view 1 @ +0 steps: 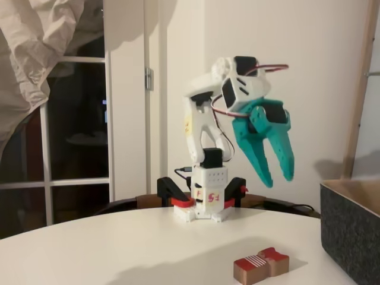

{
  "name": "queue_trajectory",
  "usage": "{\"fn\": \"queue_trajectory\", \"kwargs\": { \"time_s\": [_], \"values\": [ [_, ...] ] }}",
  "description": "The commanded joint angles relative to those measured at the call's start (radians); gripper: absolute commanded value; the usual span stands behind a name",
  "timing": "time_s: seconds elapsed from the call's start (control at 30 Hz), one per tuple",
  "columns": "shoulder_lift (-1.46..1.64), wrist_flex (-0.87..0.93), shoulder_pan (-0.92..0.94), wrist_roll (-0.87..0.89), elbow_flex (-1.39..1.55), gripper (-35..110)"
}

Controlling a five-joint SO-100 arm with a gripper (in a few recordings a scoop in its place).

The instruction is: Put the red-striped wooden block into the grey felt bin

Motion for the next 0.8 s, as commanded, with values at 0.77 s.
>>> {"fn": "queue_trajectory", "kwargs": {
  "time_s": [0.77],
  "values": [
    [-0.296,0.195,0.075,0.067,-0.029,31]
  ]
}}
